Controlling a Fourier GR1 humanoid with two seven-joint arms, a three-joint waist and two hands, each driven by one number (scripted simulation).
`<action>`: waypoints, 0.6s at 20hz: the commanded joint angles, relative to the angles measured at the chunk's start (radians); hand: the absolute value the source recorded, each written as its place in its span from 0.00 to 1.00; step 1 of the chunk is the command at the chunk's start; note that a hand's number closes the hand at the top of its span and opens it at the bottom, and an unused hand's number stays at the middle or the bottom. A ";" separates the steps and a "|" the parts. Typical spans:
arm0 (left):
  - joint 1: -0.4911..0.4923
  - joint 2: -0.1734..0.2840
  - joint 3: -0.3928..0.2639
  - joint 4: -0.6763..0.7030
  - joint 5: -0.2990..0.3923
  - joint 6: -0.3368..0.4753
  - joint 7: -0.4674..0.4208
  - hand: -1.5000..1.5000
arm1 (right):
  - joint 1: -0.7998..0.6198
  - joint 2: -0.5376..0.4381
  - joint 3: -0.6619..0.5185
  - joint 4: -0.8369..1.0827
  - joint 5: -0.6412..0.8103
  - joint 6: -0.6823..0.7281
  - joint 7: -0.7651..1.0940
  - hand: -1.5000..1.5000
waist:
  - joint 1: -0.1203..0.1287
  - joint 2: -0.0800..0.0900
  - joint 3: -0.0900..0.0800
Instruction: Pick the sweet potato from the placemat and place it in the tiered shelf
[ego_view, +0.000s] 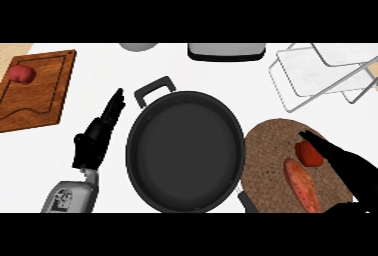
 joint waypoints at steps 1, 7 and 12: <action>-0.011 0.030 0.052 0.026 0.027 -0.046 -0.031 0.50 | 0.038 0.011 -0.002 -0.014 0.041 0.020 -0.020 0.00 | -0.002 0.000 0.000; 0.042 0.006 0.031 -0.002 0.012 -0.056 -0.045 0.50 | 0.067 0.070 0.051 0.044 0.145 -0.053 -0.084 0.00 | -0.001 0.000 0.000; 0.032 -0.028 0.006 -0.059 -0.023 -0.012 0.020 0.50 | 0.054 0.008 -0.036 0.171 0.130 -0.065 -0.237 0.00 | 0.000 0.000 0.000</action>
